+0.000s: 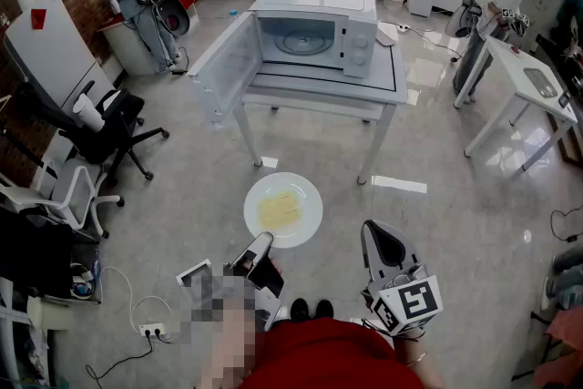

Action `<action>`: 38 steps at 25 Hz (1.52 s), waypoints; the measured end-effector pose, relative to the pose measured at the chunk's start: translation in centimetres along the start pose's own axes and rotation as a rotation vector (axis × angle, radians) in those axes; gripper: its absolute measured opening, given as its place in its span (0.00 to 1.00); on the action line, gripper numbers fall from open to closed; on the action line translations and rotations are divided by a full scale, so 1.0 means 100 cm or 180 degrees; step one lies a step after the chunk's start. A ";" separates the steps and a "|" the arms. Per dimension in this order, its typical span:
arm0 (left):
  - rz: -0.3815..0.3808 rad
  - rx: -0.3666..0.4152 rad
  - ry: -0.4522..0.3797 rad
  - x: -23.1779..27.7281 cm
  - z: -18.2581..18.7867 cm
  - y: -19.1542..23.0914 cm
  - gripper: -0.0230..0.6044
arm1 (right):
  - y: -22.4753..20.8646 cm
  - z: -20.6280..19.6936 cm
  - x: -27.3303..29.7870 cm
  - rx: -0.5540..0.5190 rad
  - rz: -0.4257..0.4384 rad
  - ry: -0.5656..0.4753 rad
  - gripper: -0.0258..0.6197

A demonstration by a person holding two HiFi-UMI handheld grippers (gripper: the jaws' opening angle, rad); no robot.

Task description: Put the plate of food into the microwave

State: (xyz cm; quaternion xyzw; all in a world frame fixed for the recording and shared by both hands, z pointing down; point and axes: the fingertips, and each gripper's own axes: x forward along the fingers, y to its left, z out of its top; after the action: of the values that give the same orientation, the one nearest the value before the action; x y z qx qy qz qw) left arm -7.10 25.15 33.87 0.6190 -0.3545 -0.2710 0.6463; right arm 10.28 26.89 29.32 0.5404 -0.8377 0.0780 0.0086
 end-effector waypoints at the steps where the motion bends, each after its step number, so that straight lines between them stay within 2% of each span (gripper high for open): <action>1: 0.0012 -0.0028 -0.0004 -0.001 -0.002 0.002 0.07 | 0.000 -0.002 -0.002 0.0032 -0.0008 0.0013 0.06; 6: 0.0069 -0.0118 -0.0032 -0.005 -0.008 0.009 0.07 | -0.002 -0.006 -0.010 0.0073 -0.0008 0.0032 0.06; 22: 0.0044 -0.0161 -0.0091 -0.008 -0.012 0.008 0.07 | -0.005 -0.004 -0.014 0.0073 0.0027 -0.0010 0.06; 38: -0.0016 -0.0036 -0.0229 0.019 -0.004 -0.010 0.07 | -0.031 -0.001 -0.007 0.0066 0.0190 -0.0054 0.06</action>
State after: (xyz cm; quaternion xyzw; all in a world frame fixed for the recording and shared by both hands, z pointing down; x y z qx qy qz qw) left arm -5.59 23.78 33.10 0.6061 -0.3744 -0.2968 0.6359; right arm 13.40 26.30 29.76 0.5159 -0.8527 0.0822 -0.0065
